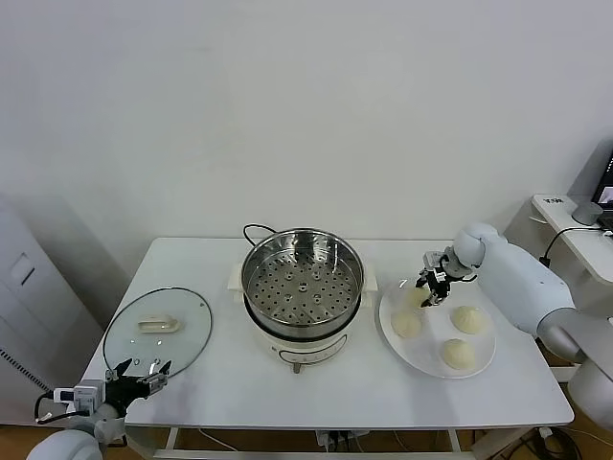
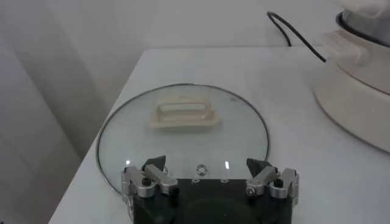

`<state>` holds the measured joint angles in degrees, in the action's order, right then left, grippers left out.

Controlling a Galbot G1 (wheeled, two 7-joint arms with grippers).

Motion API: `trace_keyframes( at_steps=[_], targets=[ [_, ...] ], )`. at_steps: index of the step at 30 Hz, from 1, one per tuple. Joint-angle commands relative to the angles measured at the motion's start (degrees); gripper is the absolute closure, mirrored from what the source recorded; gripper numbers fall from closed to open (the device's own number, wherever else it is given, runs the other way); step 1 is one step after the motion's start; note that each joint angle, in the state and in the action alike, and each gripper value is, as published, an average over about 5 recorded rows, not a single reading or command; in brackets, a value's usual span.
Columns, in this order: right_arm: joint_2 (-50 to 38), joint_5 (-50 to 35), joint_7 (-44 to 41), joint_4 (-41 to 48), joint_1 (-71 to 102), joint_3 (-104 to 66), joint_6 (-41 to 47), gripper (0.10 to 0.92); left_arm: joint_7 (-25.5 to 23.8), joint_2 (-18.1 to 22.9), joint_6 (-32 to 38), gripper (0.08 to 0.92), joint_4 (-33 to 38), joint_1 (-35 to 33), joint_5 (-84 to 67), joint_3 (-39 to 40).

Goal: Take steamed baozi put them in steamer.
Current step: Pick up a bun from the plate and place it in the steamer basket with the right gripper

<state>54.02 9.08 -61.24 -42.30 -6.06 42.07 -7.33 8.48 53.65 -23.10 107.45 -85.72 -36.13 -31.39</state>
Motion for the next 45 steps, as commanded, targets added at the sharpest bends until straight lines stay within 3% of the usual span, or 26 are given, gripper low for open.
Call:
trace_keyframes(
  at_steps=[1,11,19,26,45],
  targets=[
    [-3.4,-7.1,-0.6,-7.6,-7.8,8.0,0.2,0.525,0.0,0.2,-0.1,0.177,0.2,0.0,0.1,0.1],
    [-1.3,-15.5,-5.0,-11.5,-24.9,16.3,-11.1,0.516,0.0,0.1,-0.1,0.177,0.6,0.0,0.1,0.3],
    [9.0,-13.7,-7.8,-7.1,-26.0,13.1,-30.3,0.516,0.0,0.3,-0.3,0.177,0.7,0.6,0.2,1.3],
    [14.9,-5.6,-8.4,-6.0,-23.6,8.6,-42.1,0.514,0.0,-0.2,-0.3,0.177,0.6,0.7,0.1,1.3],
    [19.0,27.5,1.2,-12.3,-10.1,0.0,-42.7,0.516,0.2,-0.4,-0.2,0.177,0.3,0.9,0.1,1.7]
  ],
)
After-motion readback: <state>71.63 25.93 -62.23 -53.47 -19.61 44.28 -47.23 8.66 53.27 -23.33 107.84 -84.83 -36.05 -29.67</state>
